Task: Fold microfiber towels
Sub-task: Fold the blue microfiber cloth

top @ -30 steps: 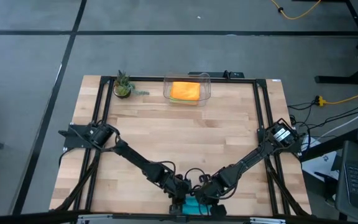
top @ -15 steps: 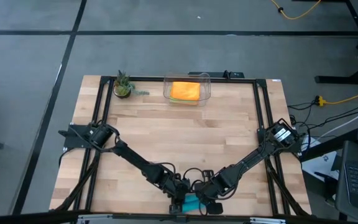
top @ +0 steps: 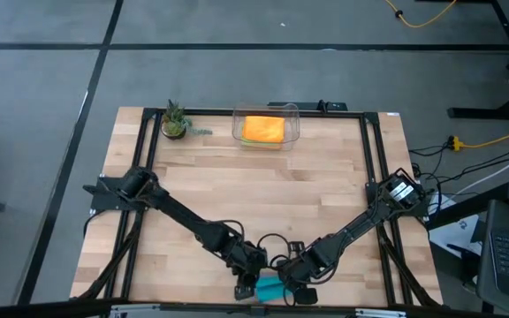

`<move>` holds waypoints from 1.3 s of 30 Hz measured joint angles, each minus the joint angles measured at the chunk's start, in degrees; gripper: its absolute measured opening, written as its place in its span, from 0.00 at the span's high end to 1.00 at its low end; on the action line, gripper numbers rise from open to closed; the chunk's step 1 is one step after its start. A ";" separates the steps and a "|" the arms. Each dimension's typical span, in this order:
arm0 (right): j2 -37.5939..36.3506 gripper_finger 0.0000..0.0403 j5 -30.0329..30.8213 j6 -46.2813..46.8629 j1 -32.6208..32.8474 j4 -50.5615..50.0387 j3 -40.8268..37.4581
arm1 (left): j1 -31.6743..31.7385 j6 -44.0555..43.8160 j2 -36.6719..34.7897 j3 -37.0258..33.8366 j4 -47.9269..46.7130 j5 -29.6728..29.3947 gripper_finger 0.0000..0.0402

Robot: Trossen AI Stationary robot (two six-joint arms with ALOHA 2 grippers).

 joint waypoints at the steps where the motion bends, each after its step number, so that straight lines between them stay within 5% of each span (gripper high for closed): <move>1: 0.00 0.94 0.09 0.00 0.00 0.02 0.00 | -0.17 0.13 -0.60 0.00 0.78 -0.27 0.67; 12: 0.00 0.94 0.33 0.02 0.02 0.07 0.00 | -4.28 7.83 3.59 0.04 17.88 -9.03 0.67; 39: 0.07 0.93 -1.25 1.07 -0.82 -3.58 1.91 | -4.21 12.00 10.72 0.22 17.85 -12.19 0.67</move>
